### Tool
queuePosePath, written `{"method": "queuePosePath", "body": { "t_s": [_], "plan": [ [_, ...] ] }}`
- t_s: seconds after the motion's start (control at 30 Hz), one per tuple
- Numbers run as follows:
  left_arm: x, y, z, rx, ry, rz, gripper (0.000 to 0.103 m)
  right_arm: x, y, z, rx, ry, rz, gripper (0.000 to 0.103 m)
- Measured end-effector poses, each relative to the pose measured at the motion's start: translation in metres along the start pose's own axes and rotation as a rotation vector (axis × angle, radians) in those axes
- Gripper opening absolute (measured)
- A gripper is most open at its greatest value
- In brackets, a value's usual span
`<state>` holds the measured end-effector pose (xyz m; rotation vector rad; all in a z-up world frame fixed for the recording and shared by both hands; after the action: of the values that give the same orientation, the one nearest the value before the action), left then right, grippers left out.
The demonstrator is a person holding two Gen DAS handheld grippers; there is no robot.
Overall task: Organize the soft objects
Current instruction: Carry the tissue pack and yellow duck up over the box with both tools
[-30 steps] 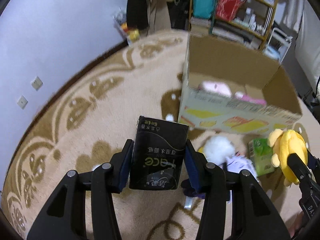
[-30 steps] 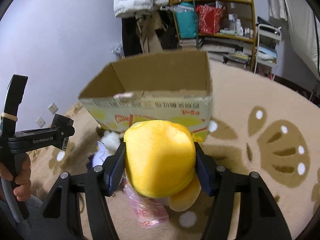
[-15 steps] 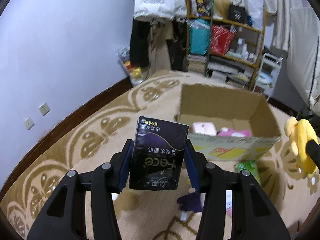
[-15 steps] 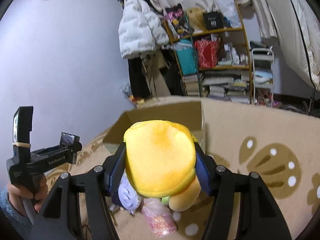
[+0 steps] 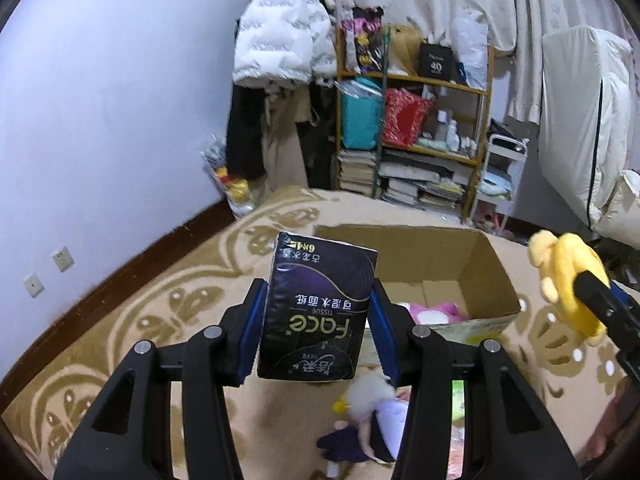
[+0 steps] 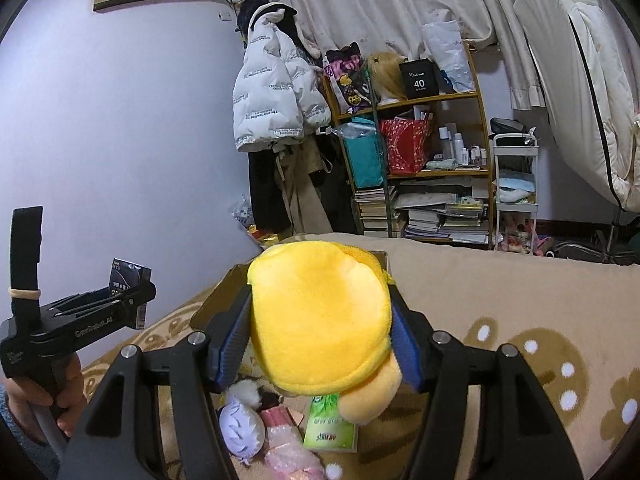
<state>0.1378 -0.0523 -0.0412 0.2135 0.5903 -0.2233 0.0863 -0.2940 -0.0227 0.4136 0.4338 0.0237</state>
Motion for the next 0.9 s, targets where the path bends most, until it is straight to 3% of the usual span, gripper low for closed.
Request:
{"method": "queuePosePath", "body": {
  "t_s": [0.6,0.9],
  "plan": [
    [0.038,-0.033,0.021,0.126,-0.023,0.01,0.048,0.049,0.007,0.008,-0.054,0.024,0.018,0.067],
    [0.057,-0.029,0.02,0.101,0.004,-0.012,0.048,0.067,0.006,0.003,-0.089,0.03,0.017,0.067]
  ]
}}
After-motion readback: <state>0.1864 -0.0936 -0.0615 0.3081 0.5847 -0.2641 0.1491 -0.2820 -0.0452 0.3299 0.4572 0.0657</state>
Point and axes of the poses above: each gripper's, at about its wrist camera, not at the fingertips, and x roughly the way its jaws point, y to its left, z to its top, the point moved 6 cm from there along x, roughly the way its jaws point, and after that the axes turned 9 degrees about x, right-handed, at the moved point
